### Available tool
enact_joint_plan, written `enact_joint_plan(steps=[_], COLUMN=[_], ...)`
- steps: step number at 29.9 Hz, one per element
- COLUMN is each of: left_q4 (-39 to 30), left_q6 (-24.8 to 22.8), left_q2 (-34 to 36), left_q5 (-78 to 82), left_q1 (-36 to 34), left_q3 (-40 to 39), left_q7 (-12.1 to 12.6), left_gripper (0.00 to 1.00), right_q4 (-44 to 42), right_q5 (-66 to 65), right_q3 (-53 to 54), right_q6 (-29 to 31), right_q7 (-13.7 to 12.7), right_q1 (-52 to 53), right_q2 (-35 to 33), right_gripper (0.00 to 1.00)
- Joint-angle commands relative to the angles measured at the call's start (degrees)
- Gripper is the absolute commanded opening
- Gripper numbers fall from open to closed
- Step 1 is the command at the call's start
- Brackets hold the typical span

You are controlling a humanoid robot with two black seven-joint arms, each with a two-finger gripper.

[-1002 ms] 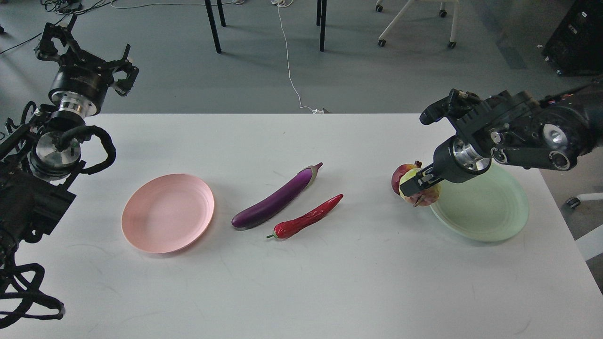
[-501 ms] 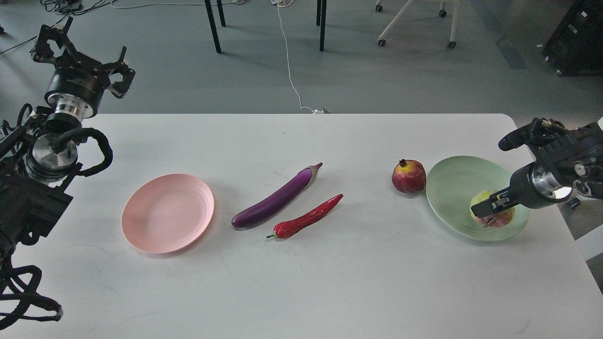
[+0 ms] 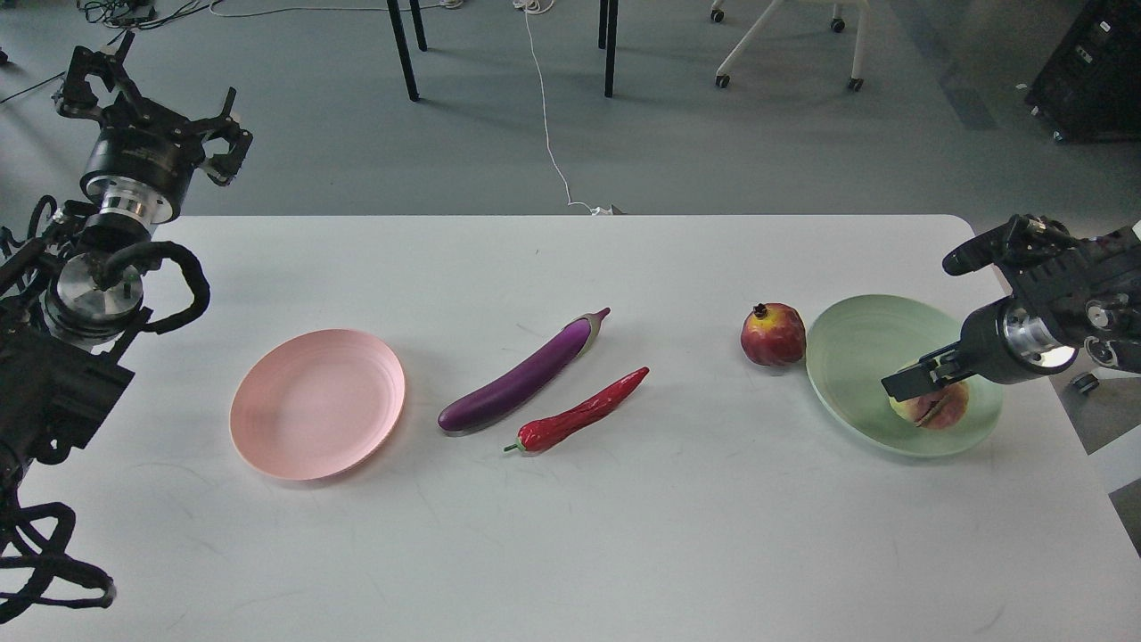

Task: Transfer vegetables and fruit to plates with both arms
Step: 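Carry the fig onto the green plate and release it, then move the right gripper to the red pomegranate and grasp it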

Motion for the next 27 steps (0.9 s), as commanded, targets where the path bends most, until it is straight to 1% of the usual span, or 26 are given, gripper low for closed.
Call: enact_joint_plan(steps=[1, 4, 7, 9, 12, 17, 23, 27], left_q4=[0.0, 0.0, 0.0, 0.09, 0.44, 0.62, 0.62, 0.62], left_q6=[-0.07, 0.02, 0.19, 0.2, 0.2, 0.11, 0.19, 0.2], left_q2=[0.18, 0.09, -0.18, -0.35, -0.61, -0.35, -0.53, -0.53], left_q5=[-0.09, -0.09, -0.09, -0.09, 0.08, 0.0, 0.08, 0.08], left_q1=[-0.06, -0.06, -0.06, 0.02, 0.02, 0.29, 0.29, 0.37], left_q3=[-0.03, -0.03, -0.03, -0.03, 0.05, 0.05, 0.05, 0.05], left_q7=[-0.21, -0.21, -0.3, -0.3, -0.3, -0.3, -0.3, -0.3], left_gripper=[0.98, 0.98, 0.98, 0.98, 0.98, 0.98, 0.98, 0.98], right_q4=[-0.55, -2.03, -5.63, -8.88, -12.14, -12.85, -18.56, -20.06], right_q5=[-0.02, 0.07, 0.16, 0.16, 0.16, -0.02, -0.11, -0.11], right_q3=[1.28, 5.58, 6.56, 6.47, 6.47, 5.42, 4.98, 3.84], right_q6=[-0.04, -1.17, -3.28, -3.9, -4.52, -4.61, -4.61, -4.26], right_q7=[0.19, 0.45, 0.98, 2.03, 4.84, 5.02, 5.02, 4.94], right_q1=[2.27, 1.93, 1.05, -0.61, -3.43, -4.92, -8.44, -10.37], right_q2=[1.45, 4.69, 9.35, 12.43, 15.86, 17.45, 21.05, 22.11], right_gripper=[0.97, 0.97, 0.96, 0.95, 0.95, 0.95, 0.95, 0.95])
